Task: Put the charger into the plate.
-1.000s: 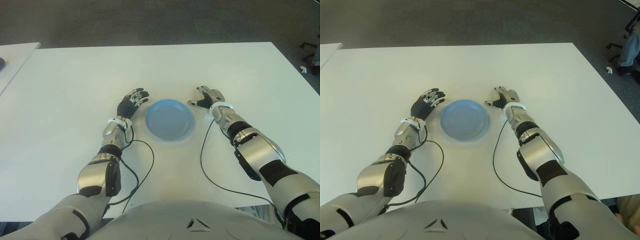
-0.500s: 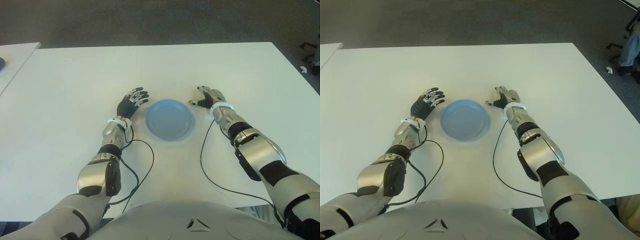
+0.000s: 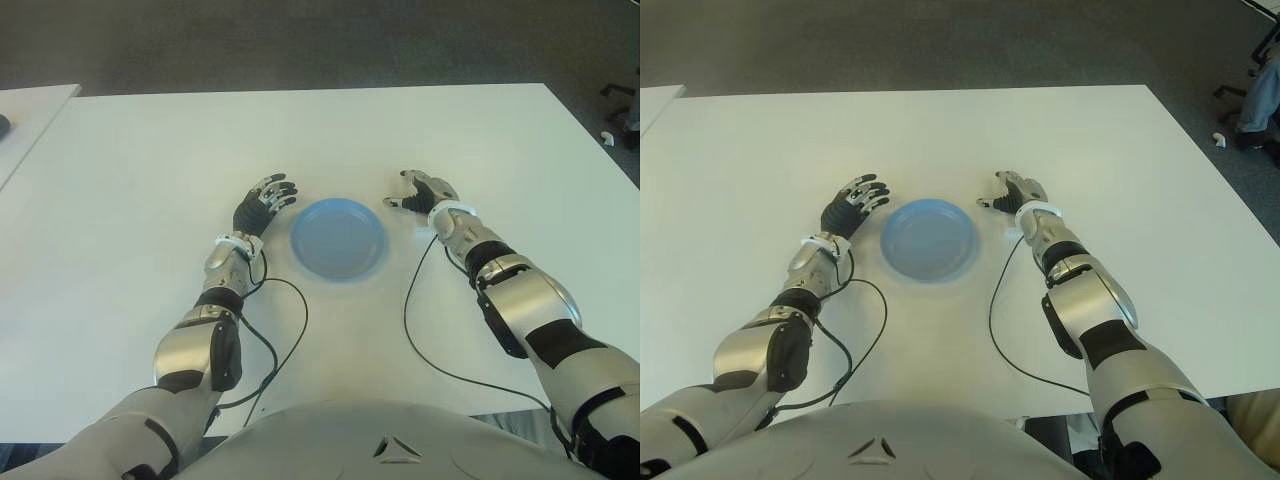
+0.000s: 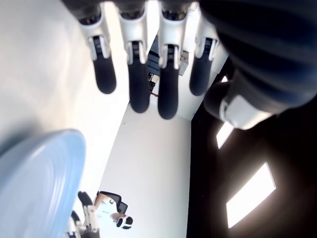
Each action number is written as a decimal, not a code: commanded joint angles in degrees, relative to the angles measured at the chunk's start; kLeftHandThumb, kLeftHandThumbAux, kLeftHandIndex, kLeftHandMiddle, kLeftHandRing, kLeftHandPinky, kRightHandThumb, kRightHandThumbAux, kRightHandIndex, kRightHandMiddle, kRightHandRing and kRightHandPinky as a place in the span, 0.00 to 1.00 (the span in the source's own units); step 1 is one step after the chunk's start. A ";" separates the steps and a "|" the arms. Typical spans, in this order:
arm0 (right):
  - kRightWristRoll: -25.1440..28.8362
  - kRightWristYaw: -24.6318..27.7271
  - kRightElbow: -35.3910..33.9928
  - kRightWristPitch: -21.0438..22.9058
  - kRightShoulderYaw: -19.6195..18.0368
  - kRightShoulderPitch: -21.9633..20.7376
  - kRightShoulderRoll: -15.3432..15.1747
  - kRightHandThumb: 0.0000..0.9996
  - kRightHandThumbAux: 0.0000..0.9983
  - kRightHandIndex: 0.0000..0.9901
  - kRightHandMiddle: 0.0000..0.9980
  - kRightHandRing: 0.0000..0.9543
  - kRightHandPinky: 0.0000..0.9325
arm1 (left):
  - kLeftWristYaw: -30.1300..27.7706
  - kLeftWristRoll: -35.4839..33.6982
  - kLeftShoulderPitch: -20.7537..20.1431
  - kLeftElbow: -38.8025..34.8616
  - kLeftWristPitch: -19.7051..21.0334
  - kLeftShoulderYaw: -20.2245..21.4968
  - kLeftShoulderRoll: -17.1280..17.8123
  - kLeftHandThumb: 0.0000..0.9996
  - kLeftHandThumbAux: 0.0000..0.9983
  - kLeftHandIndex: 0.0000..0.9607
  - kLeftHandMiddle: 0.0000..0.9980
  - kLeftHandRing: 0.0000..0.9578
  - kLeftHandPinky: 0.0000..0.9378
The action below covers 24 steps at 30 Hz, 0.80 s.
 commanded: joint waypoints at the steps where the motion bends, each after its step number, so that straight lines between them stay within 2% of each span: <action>1: 0.76 0.57 -0.19 -0.96 -0.50 -1.70 -1.26 0.16 0.37 0.00 0.00 0.00 0.00 | 2.02 1.73 0.97 1.77 1.13 -1.02 0.25 0.00 0.60 0.31 0.38 0.35 0.30; 12: 1.33 -0.35 -3.56 -7.76 -1.28 -3.63 -4.35 0.17 0.34 0.00 0.00 0.00 0.00 | 3.08 2.37 0.50 2.67 0.91 -1.54 0.26 0.00 0.58 0.31 0.38 0.36 0.32; 24: 0.67 -0.49 -5.79 -10.15 -0.81 -4.71 -5.36 0.16 0.29 0.00 0.00 0.00 0.00 | 3.62 2.60 -0.22 3.55 1.18 -1.85 0.27 0.00 0.58 0.31 0.38 0.36 0.33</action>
